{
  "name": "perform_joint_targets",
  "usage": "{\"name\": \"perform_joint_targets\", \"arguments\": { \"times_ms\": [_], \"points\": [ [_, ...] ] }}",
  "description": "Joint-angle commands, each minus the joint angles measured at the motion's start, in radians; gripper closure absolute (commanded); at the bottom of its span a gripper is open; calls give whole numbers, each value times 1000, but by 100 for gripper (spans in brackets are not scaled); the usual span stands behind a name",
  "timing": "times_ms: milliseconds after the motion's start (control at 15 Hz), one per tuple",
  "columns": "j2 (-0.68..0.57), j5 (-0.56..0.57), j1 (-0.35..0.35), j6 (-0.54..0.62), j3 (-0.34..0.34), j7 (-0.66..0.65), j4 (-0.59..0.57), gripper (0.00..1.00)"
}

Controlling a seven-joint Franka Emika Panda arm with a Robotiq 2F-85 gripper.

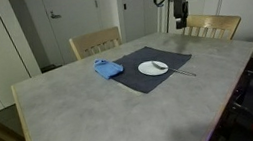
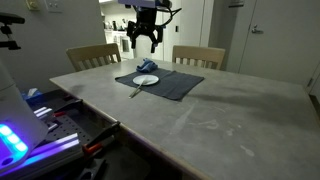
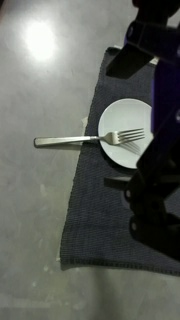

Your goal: Take the fork from the white plate and put it on the table

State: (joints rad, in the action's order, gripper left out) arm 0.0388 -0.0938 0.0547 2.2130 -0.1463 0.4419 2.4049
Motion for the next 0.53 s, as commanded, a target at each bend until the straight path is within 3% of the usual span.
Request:
{"name": "perform_joint_targets", "arguments": {
  "times_ms": [0,467],
  "points": [
    [-21,-36,-35,29,36,36,-2,0],
    [-166,-202,-41,188,81,199,-47,0]
  ]
}}
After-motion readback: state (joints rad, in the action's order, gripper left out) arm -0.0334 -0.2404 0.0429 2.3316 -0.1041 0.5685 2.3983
